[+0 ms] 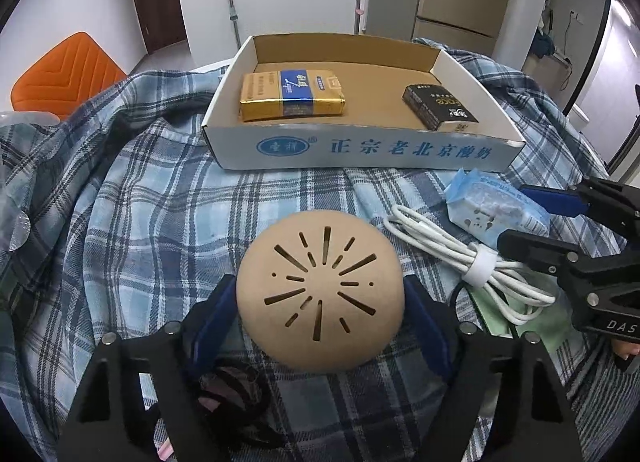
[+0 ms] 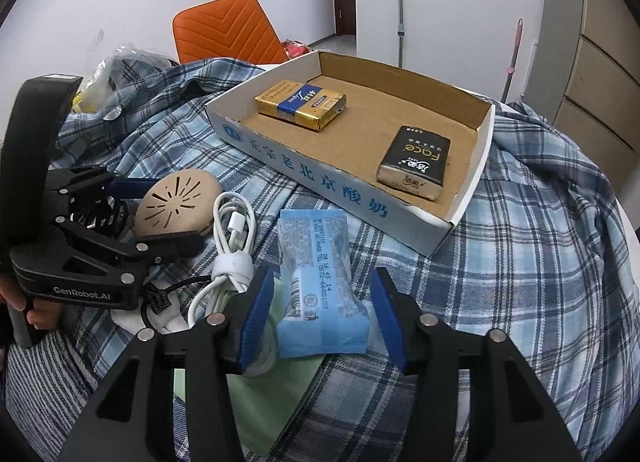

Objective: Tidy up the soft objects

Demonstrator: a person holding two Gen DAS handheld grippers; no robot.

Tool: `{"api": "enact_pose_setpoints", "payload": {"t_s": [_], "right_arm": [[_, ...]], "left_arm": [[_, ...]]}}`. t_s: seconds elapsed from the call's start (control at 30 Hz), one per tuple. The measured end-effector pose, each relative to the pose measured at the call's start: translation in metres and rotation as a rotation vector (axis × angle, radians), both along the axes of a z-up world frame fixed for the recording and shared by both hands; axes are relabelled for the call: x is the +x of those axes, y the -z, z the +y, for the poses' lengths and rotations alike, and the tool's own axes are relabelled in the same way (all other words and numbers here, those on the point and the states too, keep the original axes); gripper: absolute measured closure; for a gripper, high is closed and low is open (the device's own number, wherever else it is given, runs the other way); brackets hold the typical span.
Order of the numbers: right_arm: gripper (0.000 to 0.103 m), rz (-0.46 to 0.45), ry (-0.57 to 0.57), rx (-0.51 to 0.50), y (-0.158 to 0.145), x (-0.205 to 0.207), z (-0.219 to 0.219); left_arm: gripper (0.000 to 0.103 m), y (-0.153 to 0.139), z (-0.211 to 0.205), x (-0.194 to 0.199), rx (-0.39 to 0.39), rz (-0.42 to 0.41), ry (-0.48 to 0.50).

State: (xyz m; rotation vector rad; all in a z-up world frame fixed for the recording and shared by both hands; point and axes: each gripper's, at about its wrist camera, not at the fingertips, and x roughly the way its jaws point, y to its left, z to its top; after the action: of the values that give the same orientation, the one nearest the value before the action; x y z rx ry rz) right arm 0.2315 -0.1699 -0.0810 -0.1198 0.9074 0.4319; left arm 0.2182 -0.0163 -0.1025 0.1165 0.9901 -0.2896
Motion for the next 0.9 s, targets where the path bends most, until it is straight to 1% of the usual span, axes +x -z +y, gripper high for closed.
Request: {"api": "enact_pose_setpoints", "payload": {"t_s": [0.07,0.23,0.33,0.43,0.57,0.7,0.8,0.9], "right_arm": [[0.054,0.011,-0.001,-0.003,0.002,0.002,0.001],[0.054,0.037,0.002,-0.006,0.007,0.005,0.001],[0.054,0.036,0.001,-0.012,0.007,0.005,0.001],[0.054,0.042,0.004,-0.02,0.009,0.006,0.002],[0.055,0.04,0.006,-0.028,0.009,0.007,0.002],[0.055,0.038,0.006,-0.034,0.009,0.007,0.003],[0.055,0.038,0.007,-0.033,0.01,0.007,0.003],[0.055,0.036,0.008,-0.035,0.009,0.007,0.004]], "left_arm": [[0.021,-0.004,0.001,-0.003,-0.012,-0.019,-0.001],[0.021,-0.022,0.007,-0.017,-0.051,-0.126,0.004],[0.021,-0.027,0.008,-0.021,-0.056,-0.159,0.001],[0.021,-0.023,0.007,-0.016,-0.045,-0.132,-0.008],[0.021,-0.011,0.004,-0.006,-0.029,-0.061,-0.012],[0.017,0.001,0.002,0.001,-0.027,0.001,0.001],[0.015,0.001,0.0,0.0,-0.018,0.0,0.009],[0.015,-0.004,-0.002,-0.005,-0.013,-0.034,0.012]]}}
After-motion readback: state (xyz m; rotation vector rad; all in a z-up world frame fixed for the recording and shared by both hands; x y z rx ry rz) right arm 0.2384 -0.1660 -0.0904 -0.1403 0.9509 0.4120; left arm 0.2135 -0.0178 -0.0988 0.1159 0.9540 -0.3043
